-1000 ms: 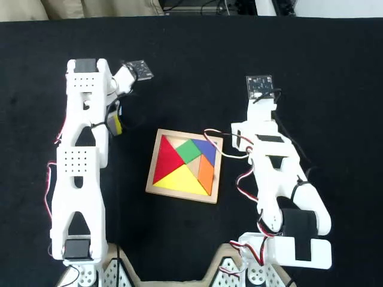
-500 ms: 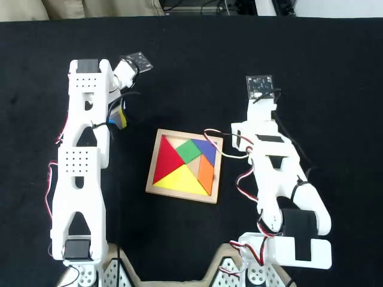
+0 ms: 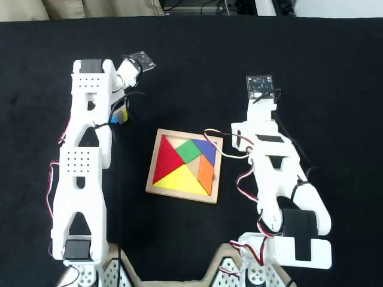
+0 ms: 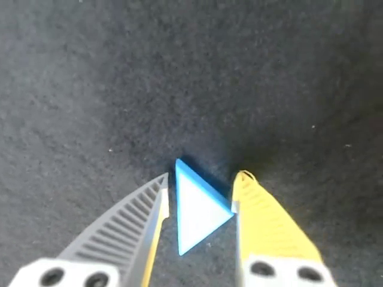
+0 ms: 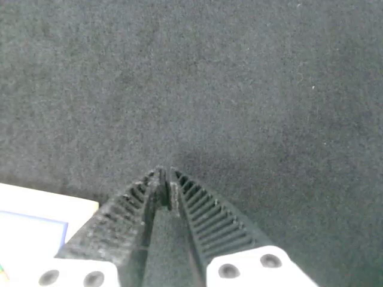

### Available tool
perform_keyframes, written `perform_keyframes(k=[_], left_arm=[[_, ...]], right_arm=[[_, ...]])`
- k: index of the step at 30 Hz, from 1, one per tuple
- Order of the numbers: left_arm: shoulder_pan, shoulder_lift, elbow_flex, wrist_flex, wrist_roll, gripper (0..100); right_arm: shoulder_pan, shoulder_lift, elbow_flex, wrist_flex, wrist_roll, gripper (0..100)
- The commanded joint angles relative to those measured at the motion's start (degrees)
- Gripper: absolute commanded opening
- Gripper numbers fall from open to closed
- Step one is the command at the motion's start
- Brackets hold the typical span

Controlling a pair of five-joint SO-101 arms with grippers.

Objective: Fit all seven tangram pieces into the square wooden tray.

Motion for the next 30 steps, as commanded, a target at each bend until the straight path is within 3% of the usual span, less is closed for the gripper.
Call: perform_keyframes(k=[1, 10, 15, 30], left_arm=[[-0.04, -0.53, -2.42, 0.88, 0.44, 16], [-0.31, -0.53, -2.51, 1.23, 0.35, 17], [-1.8, -0.7, -2.51, 1.58, 0.44, 26], [-2.86, -0.35, -2.51, 4.22, -1.76, 26]], right_arm=[[-0.88, -0.31, -3.38, -0.97, 0.62, 1.1], [-0.88, -0.31, -3.38, -0.97, 0.62, 1.1], [-0.88, -0.31, -3.38, -0.97, 0.62, 1.1], [-0.88, -0.31, -3.38, -0.97, 0.62, 1.1]])
